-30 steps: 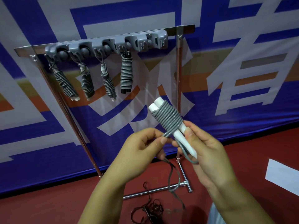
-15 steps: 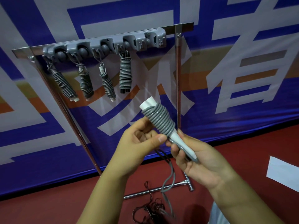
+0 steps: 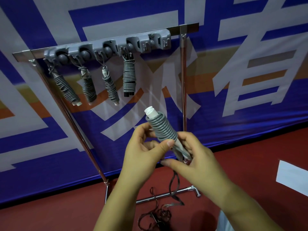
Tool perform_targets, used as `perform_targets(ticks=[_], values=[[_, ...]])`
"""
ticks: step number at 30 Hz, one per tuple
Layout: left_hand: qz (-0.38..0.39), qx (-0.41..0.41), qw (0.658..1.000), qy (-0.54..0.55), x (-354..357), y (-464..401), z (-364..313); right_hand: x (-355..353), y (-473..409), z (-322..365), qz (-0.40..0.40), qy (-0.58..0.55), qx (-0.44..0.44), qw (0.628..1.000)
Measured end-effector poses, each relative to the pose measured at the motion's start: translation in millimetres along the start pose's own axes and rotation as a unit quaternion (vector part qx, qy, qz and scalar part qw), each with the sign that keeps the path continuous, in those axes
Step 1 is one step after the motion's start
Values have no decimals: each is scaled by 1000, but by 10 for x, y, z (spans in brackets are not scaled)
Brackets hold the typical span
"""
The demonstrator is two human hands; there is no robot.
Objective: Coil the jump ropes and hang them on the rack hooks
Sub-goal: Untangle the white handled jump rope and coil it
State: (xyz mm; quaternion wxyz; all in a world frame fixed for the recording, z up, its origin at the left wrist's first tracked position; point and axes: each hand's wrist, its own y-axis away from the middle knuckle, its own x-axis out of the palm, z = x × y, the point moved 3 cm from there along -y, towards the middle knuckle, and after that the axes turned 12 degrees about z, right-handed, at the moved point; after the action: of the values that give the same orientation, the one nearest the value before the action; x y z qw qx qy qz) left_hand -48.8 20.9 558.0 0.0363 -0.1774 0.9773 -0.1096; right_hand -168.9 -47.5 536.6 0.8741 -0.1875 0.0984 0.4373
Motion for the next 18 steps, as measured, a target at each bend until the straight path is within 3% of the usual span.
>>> perform_targets(ticks=[3,10,13,18], values=[[-4,-9,999,39,68,22,-4,-13,7,-21,-57,55,-22,997],[-21,-11,999,41,40,50,-83,-16,55,-24,-86,-31,-70,993],[-30,-11,999,41,14,59,-77,-31,72,11,-93,-15,-88,992],[23,-36,997,60,17,62,-70,5,109,-13,-139,-13,-122,983]])
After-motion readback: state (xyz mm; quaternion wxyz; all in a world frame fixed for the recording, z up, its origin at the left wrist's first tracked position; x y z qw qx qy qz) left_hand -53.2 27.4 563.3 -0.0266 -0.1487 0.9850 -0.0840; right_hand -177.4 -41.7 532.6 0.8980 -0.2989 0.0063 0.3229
